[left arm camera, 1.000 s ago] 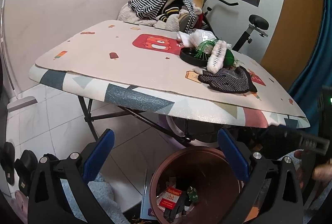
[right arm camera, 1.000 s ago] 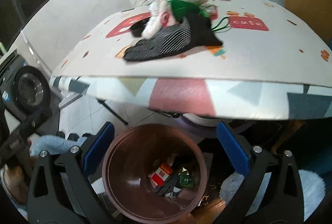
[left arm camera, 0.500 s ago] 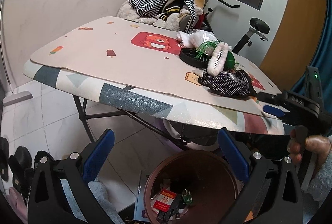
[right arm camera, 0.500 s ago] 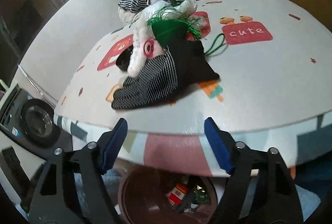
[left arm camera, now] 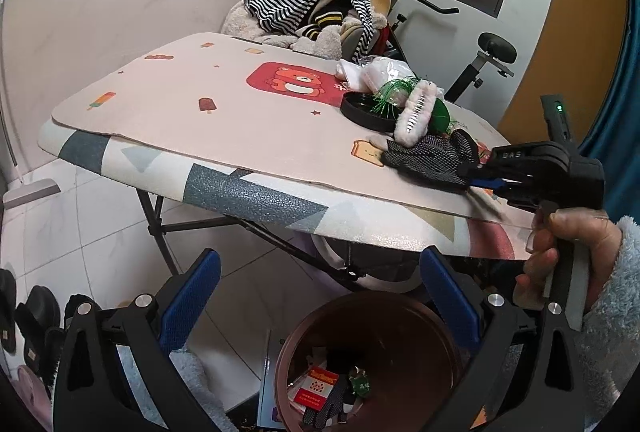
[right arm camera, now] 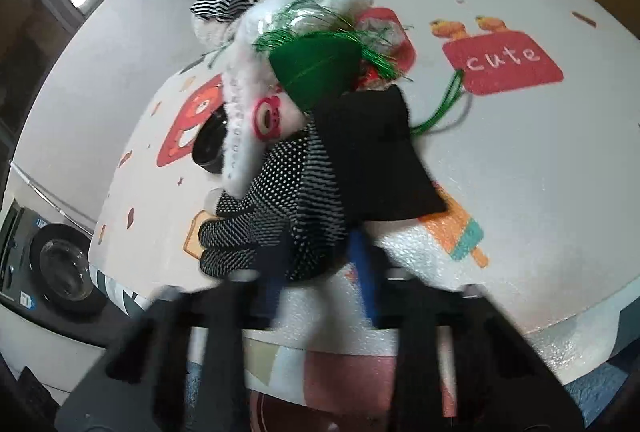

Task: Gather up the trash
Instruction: 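Reach the right gripper to the black polka-dot glove and grasp it, then lift the glove with the right gripper while the left gripper grasps the white fluffy stick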

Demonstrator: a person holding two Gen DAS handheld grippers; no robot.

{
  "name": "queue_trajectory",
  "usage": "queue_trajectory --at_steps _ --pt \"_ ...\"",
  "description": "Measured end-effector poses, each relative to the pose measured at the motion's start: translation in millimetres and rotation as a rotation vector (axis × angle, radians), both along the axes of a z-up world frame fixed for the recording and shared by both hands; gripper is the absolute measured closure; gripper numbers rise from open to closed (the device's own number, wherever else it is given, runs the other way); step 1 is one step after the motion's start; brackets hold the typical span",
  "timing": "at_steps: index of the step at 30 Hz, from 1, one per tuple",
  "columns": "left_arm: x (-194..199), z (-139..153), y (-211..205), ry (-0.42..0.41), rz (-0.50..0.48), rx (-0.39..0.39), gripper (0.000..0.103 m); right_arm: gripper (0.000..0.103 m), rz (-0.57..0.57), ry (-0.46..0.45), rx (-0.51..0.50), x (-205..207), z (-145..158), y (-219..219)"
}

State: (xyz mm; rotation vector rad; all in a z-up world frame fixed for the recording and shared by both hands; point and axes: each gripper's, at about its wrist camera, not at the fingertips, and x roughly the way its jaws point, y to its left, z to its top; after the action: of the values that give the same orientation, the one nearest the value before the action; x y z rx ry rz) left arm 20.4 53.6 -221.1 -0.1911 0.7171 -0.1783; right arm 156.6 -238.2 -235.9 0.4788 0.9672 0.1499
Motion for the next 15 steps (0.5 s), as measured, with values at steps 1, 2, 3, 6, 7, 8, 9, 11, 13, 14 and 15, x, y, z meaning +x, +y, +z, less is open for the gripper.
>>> queue_trajectory --at_steps 1,2,3,6,7,8,9,11,13,14,15 --pt "-0.9 0.5 -0.9 -0.003 -0.002 0.004 0.006 0.087 -0.004 -0.005 0.011 -2.9 1.8 -3.1" --pt "-2.2 1.3 -2.1 -0.008 -0.004 0.008 0.006 0.089 -0.001 -0.013 0.017 -5.1 2.6 -4.9" --pt "-3.1 1.7 -3.3 -0.011 -0.007 0.011 0.006 0.09 0.008 -0.031 0.021 -9.7 7.3 -6.7" --pt "-3.9 2.0 -5.7 -0.013 -0.014 0.022 0.006 0.091 0.029 -0.082 0.022 -21.3 22.9 -11.8" --pt "-3.6 1.9 -6.4 -0.013 -0.016 0.024 0.006 0.091 0.032 -0.1 0.025 -25.0 28.3 -14.7" --pt "-3.9 2.1 -6.8 -0.013 -0.018 0.025 0.006 0.091 0.034 -0.127 0.028 -29.1 37.2 -19.0" --pt "-4.2 2.6 -7.2 -0.015 -0.019 0.026 0.006 0.091 0.033 -0.147 0.028 -31.2 43.6 -22.2" --pt "-5.0 4.3 -5.6 -0.023 -0.011 0.019 0.006 0.091 0.022 -0.201 0.024 -37.9 60.4 -32.1" --pt "-5.0 4.8 -2.9 -0.022 -0.002 0.01 0.006 0.091 0.005 -0.242 0.021 -40.3 74.6 -40.4" --pt "-5.3 4.5 -2.3 -0.02 0.003 0.008 0.006 0.091 -0.004 -0.262 0.017 -41.4 81.4 -45.1" --pt "-5.1 4.5 -2.6 -0.017 0.006 0.008 0.006 0.091 -0.014 -0.288 0.007 -42.4 90.8 -51.8"
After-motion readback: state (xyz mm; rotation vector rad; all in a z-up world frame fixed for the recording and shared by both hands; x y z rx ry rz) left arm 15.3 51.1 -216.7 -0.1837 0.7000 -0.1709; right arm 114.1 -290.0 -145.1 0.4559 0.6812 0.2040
